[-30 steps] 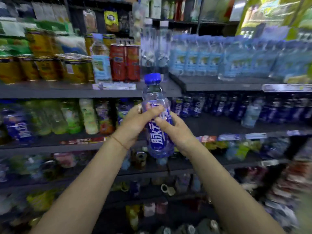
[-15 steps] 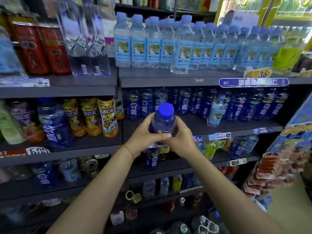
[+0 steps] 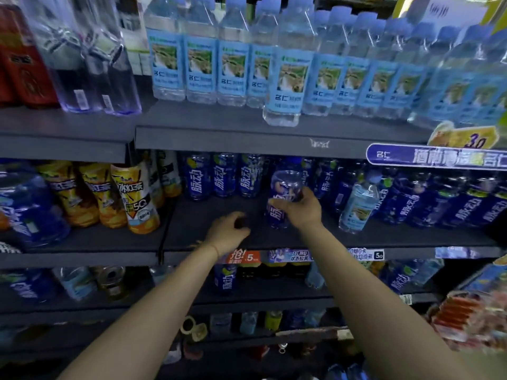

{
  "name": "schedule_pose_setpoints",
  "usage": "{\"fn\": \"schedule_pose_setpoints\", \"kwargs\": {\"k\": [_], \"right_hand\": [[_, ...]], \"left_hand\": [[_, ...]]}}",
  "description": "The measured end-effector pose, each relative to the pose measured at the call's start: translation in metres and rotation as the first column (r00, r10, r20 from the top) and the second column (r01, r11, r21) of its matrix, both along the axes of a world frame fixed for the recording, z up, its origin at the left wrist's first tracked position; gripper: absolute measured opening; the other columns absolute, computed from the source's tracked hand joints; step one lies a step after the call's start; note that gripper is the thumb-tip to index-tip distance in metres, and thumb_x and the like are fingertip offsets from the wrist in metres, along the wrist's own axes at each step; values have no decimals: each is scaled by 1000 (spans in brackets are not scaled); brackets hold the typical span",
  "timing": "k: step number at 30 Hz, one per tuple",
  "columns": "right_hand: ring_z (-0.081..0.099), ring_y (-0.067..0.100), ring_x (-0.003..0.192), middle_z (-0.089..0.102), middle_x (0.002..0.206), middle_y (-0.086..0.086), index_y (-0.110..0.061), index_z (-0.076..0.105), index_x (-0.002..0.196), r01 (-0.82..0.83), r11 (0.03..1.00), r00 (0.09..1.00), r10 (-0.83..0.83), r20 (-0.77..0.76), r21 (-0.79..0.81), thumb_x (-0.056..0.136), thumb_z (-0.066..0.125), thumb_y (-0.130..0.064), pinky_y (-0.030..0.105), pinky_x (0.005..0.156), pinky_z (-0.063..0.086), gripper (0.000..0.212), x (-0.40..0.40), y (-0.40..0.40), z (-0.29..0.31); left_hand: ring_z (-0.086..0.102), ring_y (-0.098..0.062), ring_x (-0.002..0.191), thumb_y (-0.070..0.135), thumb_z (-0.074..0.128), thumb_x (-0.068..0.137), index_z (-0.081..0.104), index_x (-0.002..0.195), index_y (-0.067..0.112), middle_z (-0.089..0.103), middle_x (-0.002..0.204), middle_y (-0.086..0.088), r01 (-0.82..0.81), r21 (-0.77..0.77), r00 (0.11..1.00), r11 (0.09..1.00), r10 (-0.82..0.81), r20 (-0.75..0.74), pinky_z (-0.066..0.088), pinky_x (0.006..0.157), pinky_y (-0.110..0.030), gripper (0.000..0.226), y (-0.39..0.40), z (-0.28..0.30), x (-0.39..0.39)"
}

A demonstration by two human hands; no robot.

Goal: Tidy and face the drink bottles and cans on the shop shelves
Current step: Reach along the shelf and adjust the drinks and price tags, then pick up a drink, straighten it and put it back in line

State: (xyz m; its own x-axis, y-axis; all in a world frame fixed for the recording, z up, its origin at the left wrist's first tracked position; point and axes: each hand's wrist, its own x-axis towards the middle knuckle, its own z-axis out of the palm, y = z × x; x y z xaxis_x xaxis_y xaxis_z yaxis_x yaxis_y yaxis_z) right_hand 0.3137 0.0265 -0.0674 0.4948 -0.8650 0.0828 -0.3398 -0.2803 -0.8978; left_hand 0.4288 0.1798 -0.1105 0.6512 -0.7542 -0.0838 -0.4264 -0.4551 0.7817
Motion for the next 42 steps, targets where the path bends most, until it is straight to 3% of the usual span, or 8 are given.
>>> {"fn": "schedule_pose_setpoints", "kwargs": {"k": [5, 9, 16, 21, 26, 34, 39, 42], "right_hand": [[63, 28, 109, 65, 122, 8, -11, 53, 128, -47, 998, 997, 45, -56, -34, 74, 84, -38, 36, 90, 52, 67, 40, -36, -3], [52, 38, 126, 41, 148, 22, -5, 25, 150, -88, 996, 991, 85, -99, -20, 90, 68, -25, 37, 99, 45, 76, 54, -50, -11], [64, 29, 92, 58, 113, 12, -22, 55, 107, -263, 964, 964, 264, 17, -46, 85, 61, -13, 44, 85, 55, 25, -3, -69, -21], [49, 15, 67, 51, 103, 8, -9, 55, 103, -50, 921, 962, 149, 230, -386, 85, 57, 1, 28, 63, 38, 21, -86, -77, -5], [52, 35, 98, 46, 115, 15, -5, 48, 113, 142, 816, 975, -18, 222, -560, 79, 70, -9, 41, 74, 49, 41, -121, -107, -8], [50, 36, 117, 47, 128, 18, -4, 41, 133, 22, 877, 996, -61, -66, -481, 81, 76, -45, 45, 75, 53, 76, -135, -152, -9], [53, 32, 120, 49, 136, 15, -6, 39, 140, -46, 892, 981, -45, -190, -450, 82, 71, -54, 43, 75, 53, 82, -133, -162, -6], [63, 30, 98, 60, 118, 13, -5, 53, 122, -140, 920, 970, 53, -237, -366, 74, 77, -49, 34, 65, 50, 70, -133, -163, 6]], "left_hand": [[38, -25, 133, 41, 47, 97, 45, 145, 21, 43, 149, -3, -73, 239, 915, 968, -30, 402, 36, 107, -33, 51, -14, -15, -18], [40, -26, 129, 46, 42, 99, 47, 141, 17, 46, 142, -4, -198, 240, 866, 950, 55, 497, 35, 105, -36, 52, -25, -20, -39], [44, -28, 129, 45, 43, 98, 48, 138, 13, 48, 140, -10, -374, 292, 834, 880, 181, 522, 31, 106, -37, 52, -50, -11, -63], [58, -30, 109, 24, 56, 93, 68, 115, 16, 62, 117, -10, -297, 1, 891, 955, 277, 360, 46, 92, -36, 26, -87, 4, -106], [65, -10, 89, 12, 57, 91, 74, 97, 21, 72, 95, 7, -199, -289, 968, 937, 234, 93, 50, 82, -24, 20, -140, 30, -158], [65, -4, 59, 11, 56, 93, 71, 85, 29, 71, 83, 7, -183, -341, 981, 922, 195, 2, 50, 63, -17, 24, -170, 46, -182], [65, -6, 62, 11, 58, 92, 70, 85, 30, 70, 80, 10, -188, -311, 981, 932, 191, -20, 51, 67, -22, 23, -167, 33, -195], [66, -10, 82, 12, 63, 88, 68, 97, 28, 68, 89, 12, -201, -267, 978, 942, 209, 0, 50, 76, -21, 19, -164, 30, -197]]}}
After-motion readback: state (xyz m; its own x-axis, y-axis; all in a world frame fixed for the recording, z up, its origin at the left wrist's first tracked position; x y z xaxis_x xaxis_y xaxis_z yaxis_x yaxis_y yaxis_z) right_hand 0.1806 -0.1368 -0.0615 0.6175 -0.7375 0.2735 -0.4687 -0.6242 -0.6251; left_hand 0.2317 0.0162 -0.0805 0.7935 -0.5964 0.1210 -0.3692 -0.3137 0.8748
